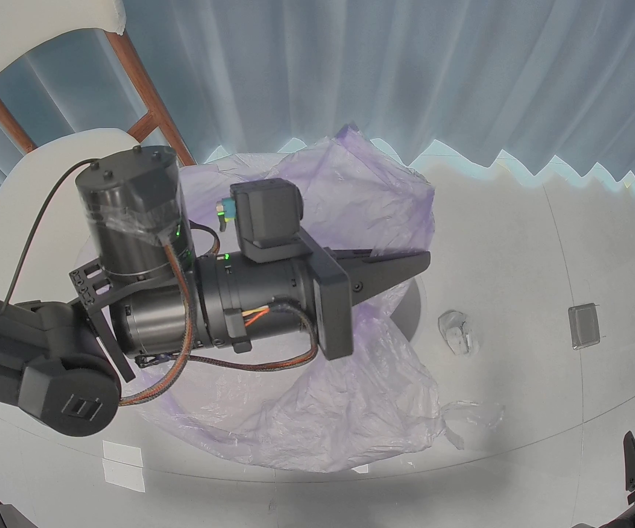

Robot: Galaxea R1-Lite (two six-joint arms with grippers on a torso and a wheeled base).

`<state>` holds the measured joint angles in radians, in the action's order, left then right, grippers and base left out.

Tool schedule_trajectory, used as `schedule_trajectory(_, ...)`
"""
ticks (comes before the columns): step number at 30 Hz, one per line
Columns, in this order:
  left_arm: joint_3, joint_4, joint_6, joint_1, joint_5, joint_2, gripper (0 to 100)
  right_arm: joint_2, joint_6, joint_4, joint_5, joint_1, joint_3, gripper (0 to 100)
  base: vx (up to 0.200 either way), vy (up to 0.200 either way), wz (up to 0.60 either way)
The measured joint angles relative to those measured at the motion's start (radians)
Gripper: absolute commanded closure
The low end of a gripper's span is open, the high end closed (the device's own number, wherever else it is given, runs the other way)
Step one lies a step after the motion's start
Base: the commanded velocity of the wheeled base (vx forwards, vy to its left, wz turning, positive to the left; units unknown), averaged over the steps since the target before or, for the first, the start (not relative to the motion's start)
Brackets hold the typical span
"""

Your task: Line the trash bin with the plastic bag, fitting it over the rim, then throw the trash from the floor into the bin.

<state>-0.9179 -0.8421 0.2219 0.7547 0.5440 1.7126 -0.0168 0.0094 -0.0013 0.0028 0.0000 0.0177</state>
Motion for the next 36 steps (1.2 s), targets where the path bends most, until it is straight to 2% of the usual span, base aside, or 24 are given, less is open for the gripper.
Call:
schedule_trajectory(8, -0.046, 0.000, 0.002, -0.004, 0.002, 0.019, 100, 0.000, 0.000, 0.000, 0.000, 0.000, 0.000, 0, 0.000, 0.000, 0.00)
schedule_trajectory(23, -0.232, 0.003, 0.034, 0.051, -0.001, 0.099, 100, 0.000, 0.000, 0.000, 0.000, 0.000, 0.000, 0, 0.000, 0.000, 0.00)
schedule_trajectory(36, -0.266, 0.008, 0.034, 0.045, 0.000, 0.116, 100, 0.000, 0.000, 0.000, 0.000, 0.000, 0.000, 0, 0.000, 0.000, 0.00)
